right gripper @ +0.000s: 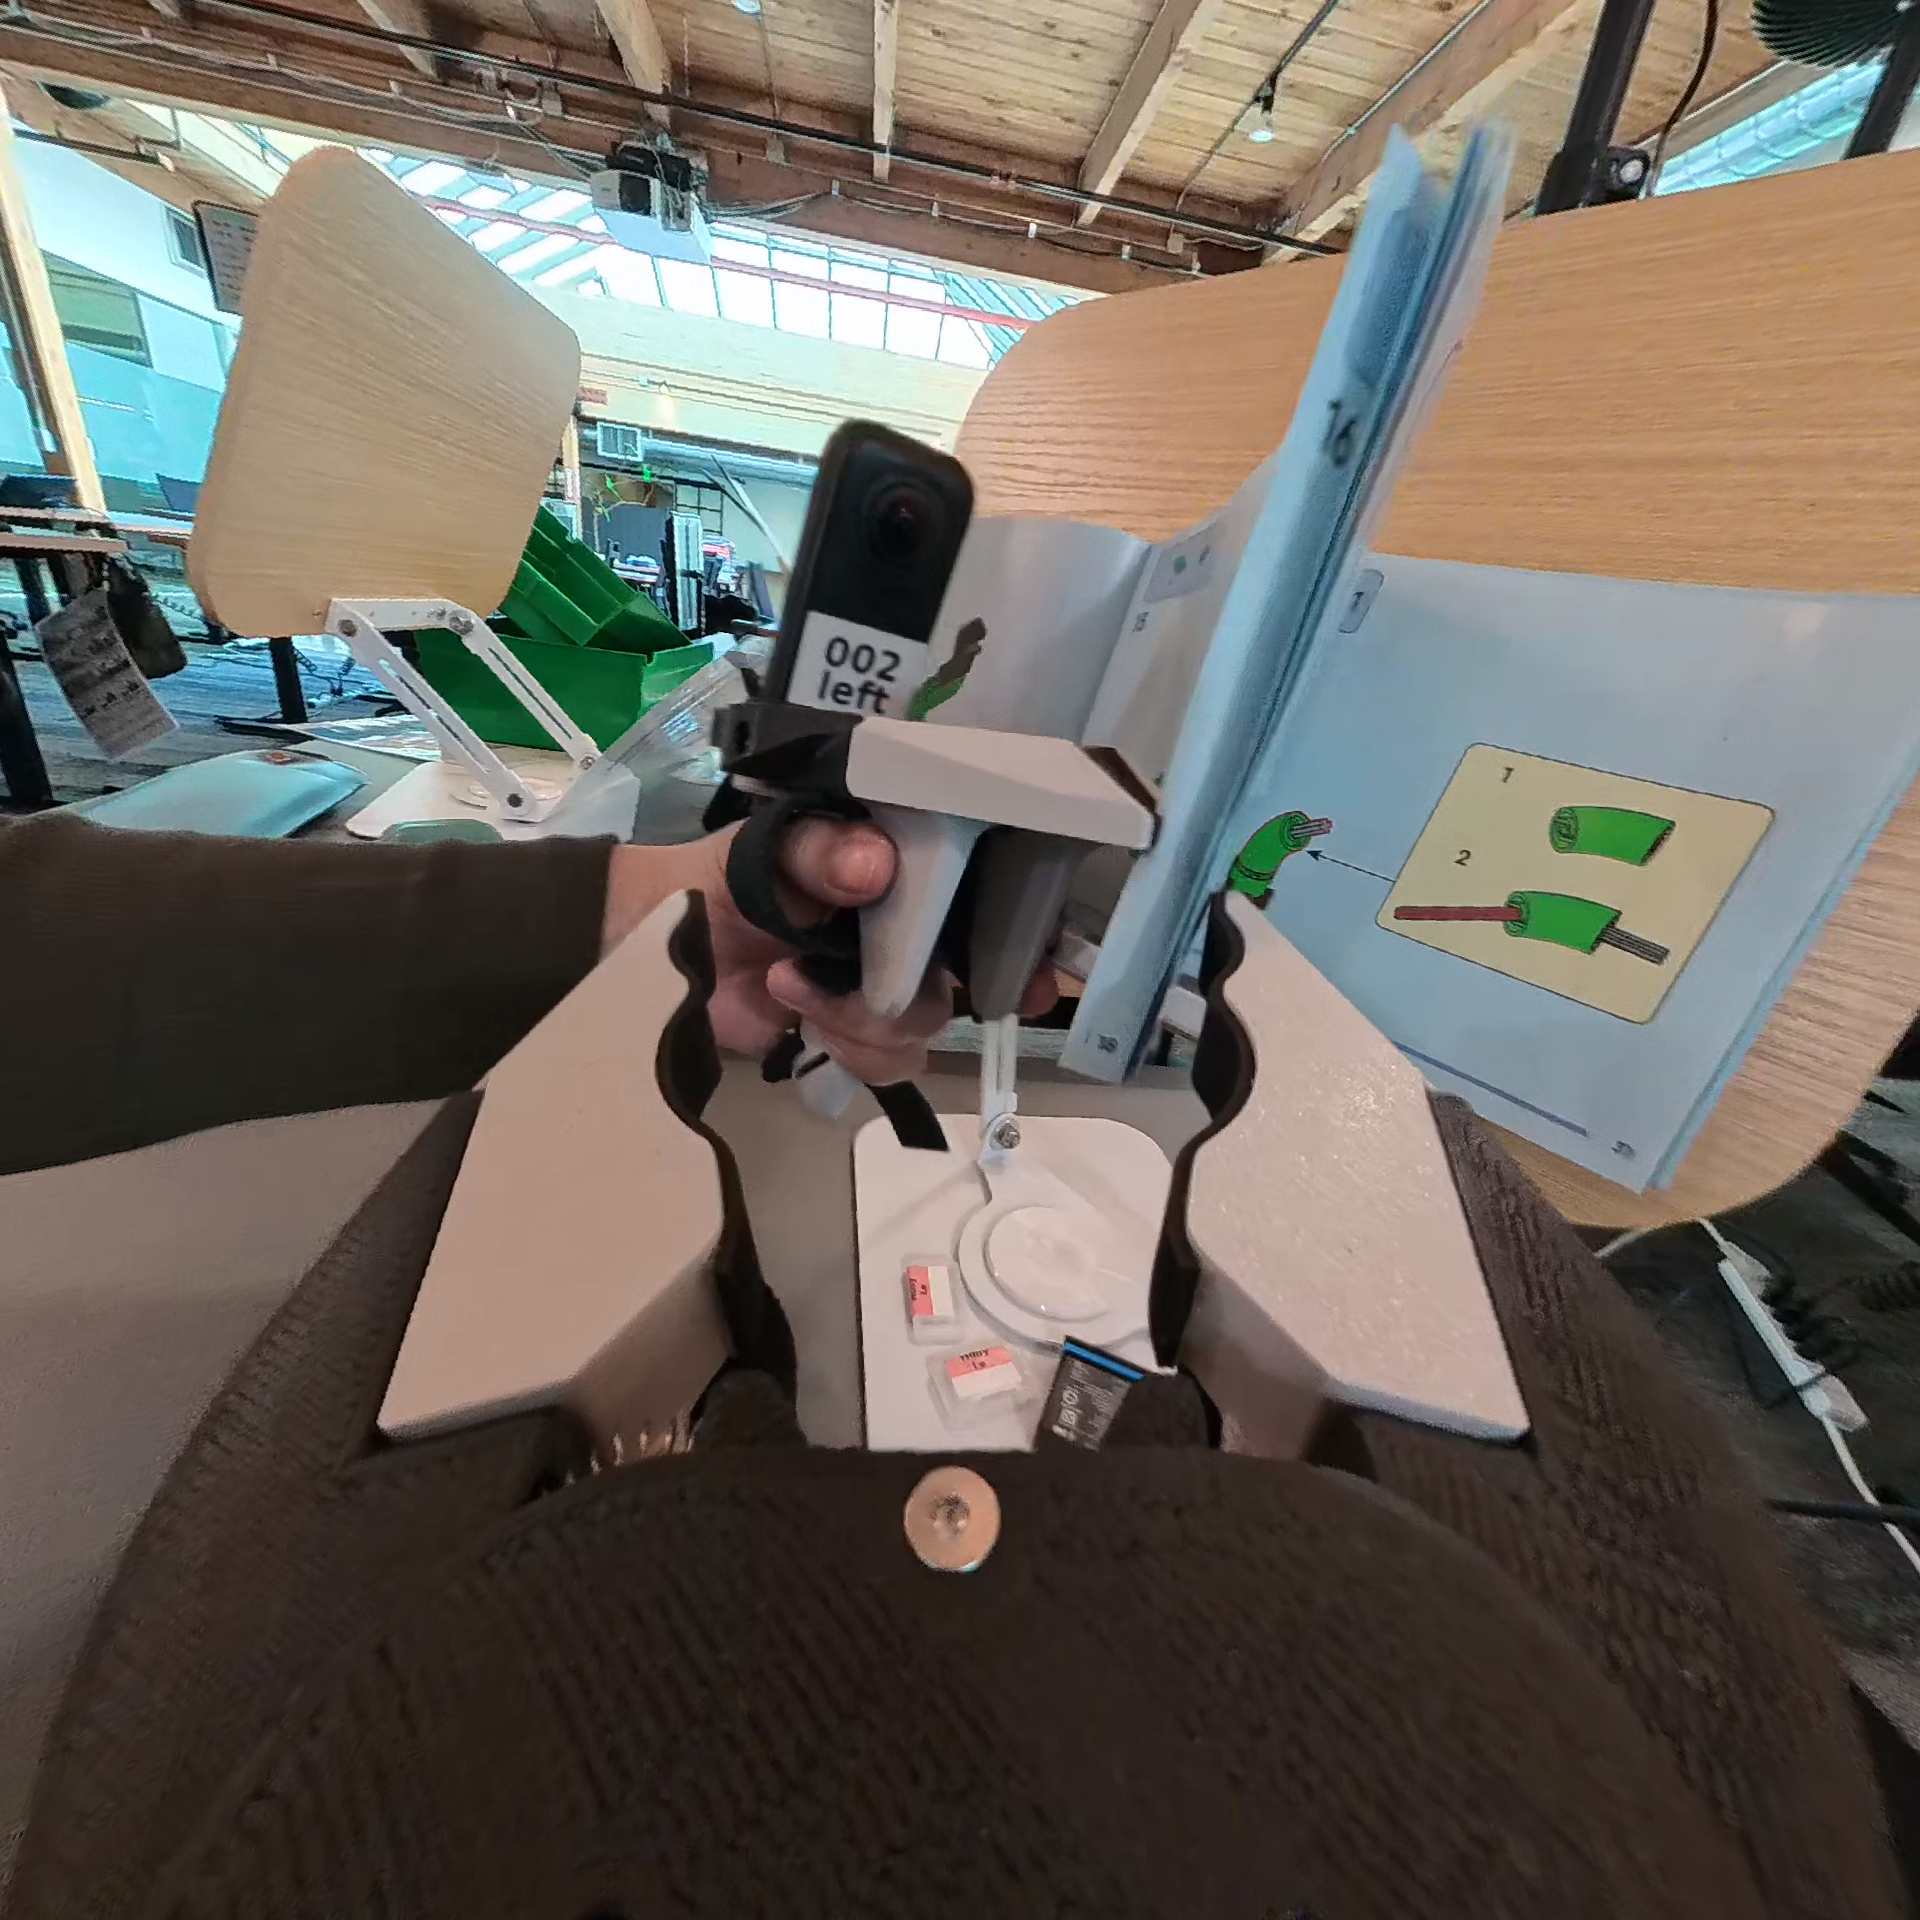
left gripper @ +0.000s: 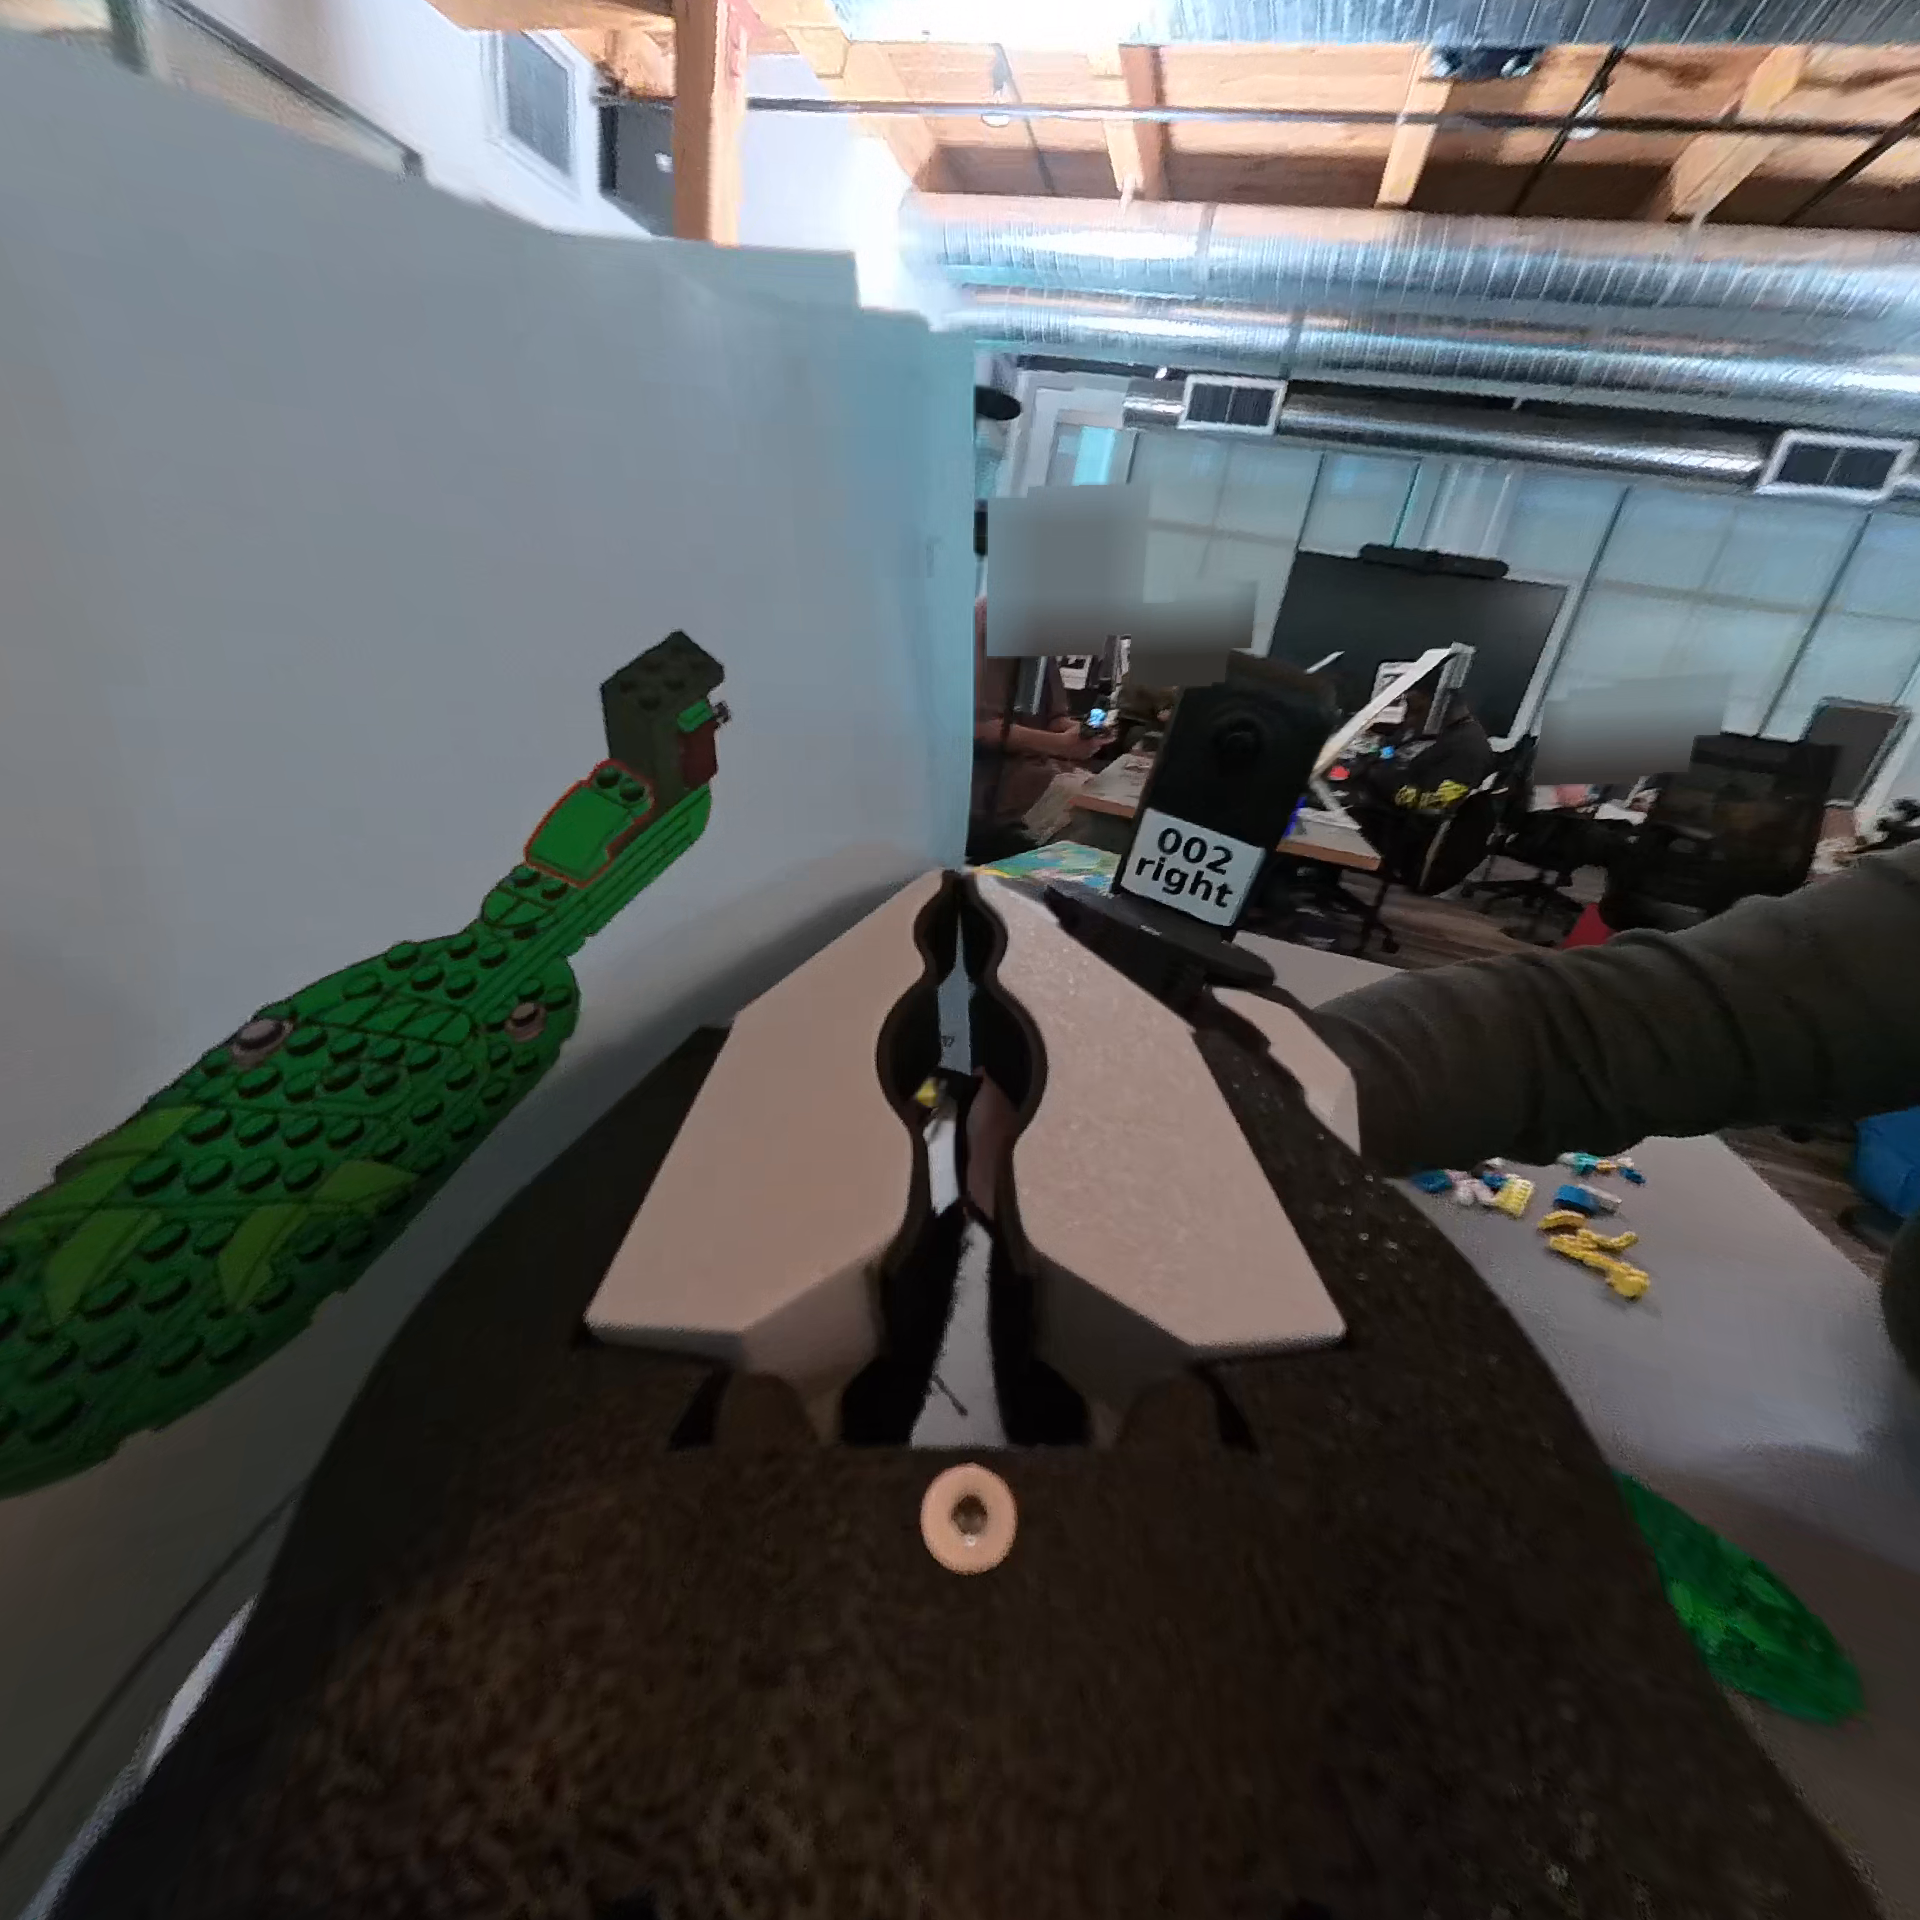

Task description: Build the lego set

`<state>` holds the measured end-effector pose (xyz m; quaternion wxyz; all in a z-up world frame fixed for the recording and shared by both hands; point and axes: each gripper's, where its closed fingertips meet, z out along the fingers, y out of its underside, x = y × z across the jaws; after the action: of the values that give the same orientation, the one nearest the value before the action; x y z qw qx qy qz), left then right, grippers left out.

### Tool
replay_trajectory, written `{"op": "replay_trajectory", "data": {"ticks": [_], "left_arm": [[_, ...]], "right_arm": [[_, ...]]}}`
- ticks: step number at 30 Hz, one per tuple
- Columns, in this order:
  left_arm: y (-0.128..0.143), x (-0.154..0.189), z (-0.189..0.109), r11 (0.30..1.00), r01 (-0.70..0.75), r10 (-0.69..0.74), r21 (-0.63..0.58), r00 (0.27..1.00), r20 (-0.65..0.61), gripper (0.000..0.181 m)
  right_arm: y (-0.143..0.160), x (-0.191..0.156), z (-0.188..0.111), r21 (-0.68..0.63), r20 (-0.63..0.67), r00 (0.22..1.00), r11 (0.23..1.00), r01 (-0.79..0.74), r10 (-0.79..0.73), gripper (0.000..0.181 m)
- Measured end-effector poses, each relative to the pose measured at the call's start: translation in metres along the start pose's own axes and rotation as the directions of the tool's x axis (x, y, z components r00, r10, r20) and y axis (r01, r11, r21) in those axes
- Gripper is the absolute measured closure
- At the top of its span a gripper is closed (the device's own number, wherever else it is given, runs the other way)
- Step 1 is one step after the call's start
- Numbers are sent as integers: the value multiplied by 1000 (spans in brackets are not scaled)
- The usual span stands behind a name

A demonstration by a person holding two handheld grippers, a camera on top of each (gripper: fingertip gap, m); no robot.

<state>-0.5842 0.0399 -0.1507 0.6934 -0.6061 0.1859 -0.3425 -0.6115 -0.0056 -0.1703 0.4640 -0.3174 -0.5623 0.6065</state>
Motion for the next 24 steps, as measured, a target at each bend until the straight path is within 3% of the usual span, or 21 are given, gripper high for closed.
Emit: {"op": "replay_trajectory", "data": {"ticks": [4,8,11,15,17,21,24], "left_arm": [[-2,-6,-17,998,-60,62,-20,990,130,181],[-17,-9,-51,996,-84,74,28,961,268,181],[-30,-6,-76,993,-89,61,71,944,326,181],[-39,-2,-115,992,-120,88,48,896,435,181],[-46,1,-144,989,-141,95,52,854,511,181],[-61,-4,-216,980,-178,63,88,698,713,181],[-59,-9,-257,975,-177,1,132,604,797,181]], "right_arm": [[6,27,-12,-41,-171,985,999,31,-38,92],[5,59,-34,-82,-412,901,990,110,-135,94],[-5,62,-41,-69,-485,855,983,172,-184,101],[-10,60,-39,-119,-532,806,965,234,-261,134],[-2,56,-26,-167,-503,820,962,218,-273,149],[9,45,12,-225,-453,850,957,182,-268,181],[13,29,48,-280,-382,870,936,213,-312,181]]}}
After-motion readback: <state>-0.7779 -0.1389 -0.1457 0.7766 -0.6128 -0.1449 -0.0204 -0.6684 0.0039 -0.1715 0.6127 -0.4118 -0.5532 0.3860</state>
